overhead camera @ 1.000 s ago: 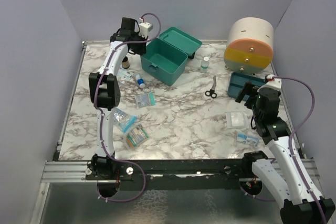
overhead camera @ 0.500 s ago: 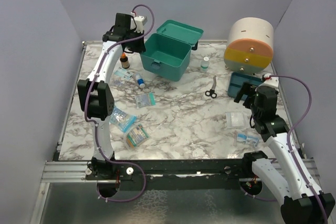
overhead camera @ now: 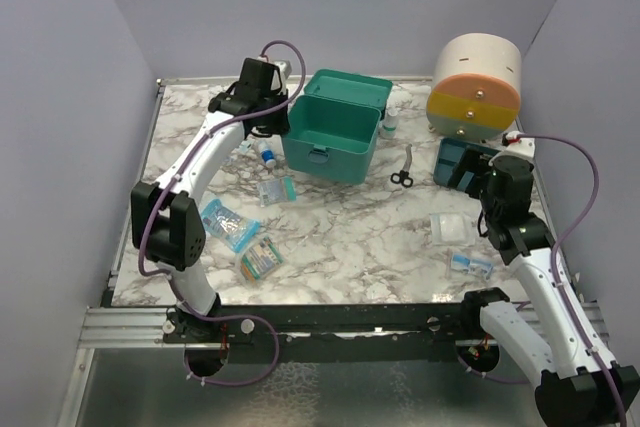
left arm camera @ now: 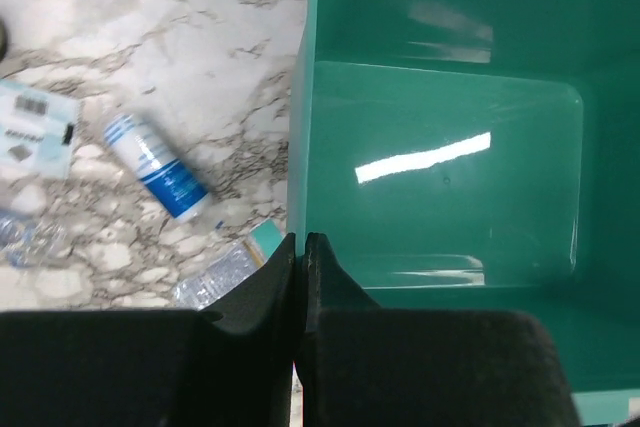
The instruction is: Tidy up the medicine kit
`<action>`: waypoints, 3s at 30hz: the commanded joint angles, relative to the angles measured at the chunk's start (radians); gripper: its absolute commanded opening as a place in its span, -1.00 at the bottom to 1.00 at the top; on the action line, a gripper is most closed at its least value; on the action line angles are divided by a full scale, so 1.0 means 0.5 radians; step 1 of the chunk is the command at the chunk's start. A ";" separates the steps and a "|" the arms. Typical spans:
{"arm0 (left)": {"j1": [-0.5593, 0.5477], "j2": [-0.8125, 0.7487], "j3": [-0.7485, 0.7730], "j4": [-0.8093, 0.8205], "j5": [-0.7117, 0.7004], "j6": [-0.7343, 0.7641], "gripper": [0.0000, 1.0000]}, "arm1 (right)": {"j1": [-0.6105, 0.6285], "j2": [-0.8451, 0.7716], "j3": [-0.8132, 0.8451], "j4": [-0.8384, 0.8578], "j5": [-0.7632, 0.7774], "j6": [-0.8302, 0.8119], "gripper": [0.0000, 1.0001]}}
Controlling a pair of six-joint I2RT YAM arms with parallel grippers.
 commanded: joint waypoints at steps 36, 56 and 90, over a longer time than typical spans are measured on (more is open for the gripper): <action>-0.405 -0.768 -1.151 0.459 -0.978 -1.160 -1.00 | 0.008 0.060 0.255 -0.171 -0.108 -0.050 0.90; -0.524 -0.701 -1.261 0.651 -0.927 -0.909 -1.00 | 0.006 0.108 0.183 -0.066 -0.161 -0.011 0.90; -0.581 -0.581 -1.296 0.628 -0.928 -0.726 -1.00 | 0.008 0.109 0.125 0.012 -0.155 -0.061 0.92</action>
